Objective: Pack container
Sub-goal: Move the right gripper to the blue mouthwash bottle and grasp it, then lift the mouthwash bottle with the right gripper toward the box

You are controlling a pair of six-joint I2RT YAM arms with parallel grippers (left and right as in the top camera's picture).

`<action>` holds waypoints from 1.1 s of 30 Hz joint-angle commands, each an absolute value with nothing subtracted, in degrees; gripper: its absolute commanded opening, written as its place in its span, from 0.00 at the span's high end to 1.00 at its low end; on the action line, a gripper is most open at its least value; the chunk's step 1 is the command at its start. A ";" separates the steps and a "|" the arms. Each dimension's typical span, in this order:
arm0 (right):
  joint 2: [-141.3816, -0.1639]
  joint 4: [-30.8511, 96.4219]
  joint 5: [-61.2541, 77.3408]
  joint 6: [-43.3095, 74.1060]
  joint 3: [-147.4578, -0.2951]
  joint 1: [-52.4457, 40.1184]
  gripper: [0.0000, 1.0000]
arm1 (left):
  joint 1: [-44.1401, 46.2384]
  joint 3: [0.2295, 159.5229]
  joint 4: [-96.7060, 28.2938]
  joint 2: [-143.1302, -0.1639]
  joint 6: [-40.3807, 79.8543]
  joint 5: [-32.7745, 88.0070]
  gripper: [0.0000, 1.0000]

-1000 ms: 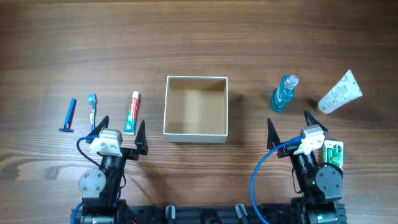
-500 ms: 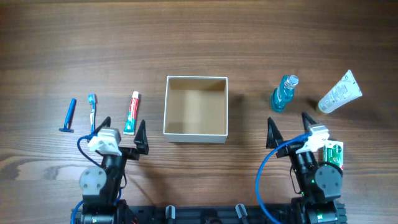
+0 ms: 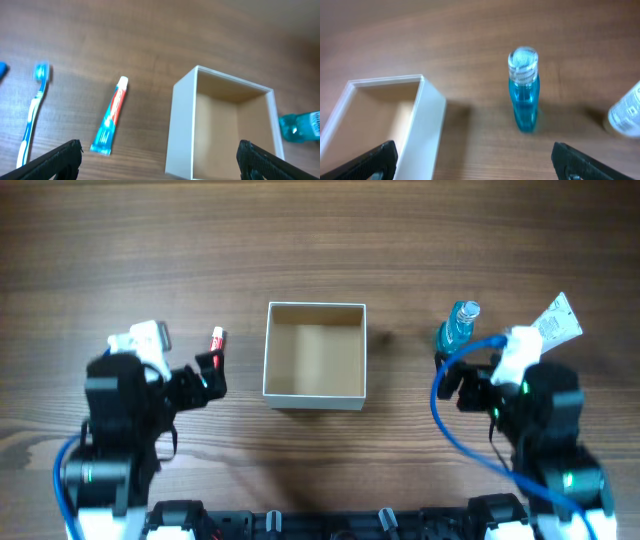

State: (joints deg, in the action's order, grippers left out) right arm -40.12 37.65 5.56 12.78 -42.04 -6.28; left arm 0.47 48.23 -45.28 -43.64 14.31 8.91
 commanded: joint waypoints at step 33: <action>-92.77 41.30 1.30 4.47 -68.14 -0.99 0.57 | 0.36 56.64 -51.70 -58.50 12.01 10.46 0.00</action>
State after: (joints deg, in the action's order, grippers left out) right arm -92.27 41.85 2.24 4.49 -66.92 -1.28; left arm 0.47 55.37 -51.66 -58.41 13.17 8.91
